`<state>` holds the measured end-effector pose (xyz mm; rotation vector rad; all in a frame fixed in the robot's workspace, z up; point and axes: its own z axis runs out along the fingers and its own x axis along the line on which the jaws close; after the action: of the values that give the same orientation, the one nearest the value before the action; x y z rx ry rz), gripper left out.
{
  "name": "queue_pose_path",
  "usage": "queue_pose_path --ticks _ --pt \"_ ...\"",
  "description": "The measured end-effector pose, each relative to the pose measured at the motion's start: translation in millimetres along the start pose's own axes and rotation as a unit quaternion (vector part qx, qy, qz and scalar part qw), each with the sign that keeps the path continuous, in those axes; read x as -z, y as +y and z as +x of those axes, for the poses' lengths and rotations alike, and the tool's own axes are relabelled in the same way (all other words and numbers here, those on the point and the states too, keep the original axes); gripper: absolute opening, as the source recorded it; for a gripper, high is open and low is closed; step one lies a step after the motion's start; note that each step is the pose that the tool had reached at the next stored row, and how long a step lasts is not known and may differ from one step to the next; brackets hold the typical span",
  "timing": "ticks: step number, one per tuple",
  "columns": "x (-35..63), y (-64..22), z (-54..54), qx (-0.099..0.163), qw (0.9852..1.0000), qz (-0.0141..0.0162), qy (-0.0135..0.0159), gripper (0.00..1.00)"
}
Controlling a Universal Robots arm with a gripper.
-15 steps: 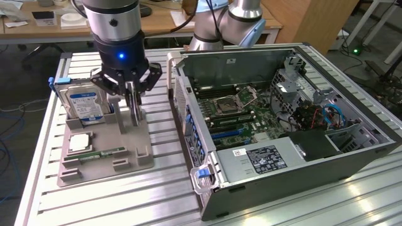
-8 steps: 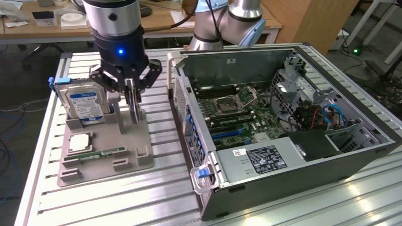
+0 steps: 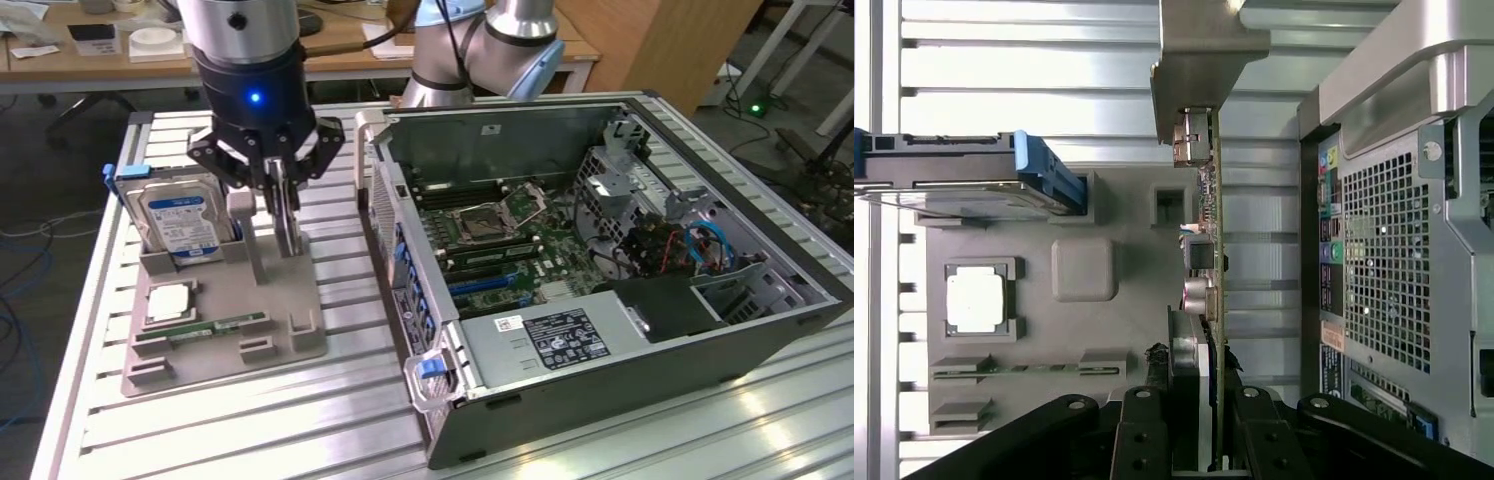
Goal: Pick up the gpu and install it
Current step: 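Pick up the gpu and move the gpu toward the slot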
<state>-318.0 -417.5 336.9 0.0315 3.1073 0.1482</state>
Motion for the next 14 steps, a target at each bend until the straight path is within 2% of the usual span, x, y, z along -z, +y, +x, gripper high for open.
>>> queue_pose_path --ticks 14 --pt "13.6 1.3 -1.2 0.000 1.0000 -0.0031 0.0000 0.28"
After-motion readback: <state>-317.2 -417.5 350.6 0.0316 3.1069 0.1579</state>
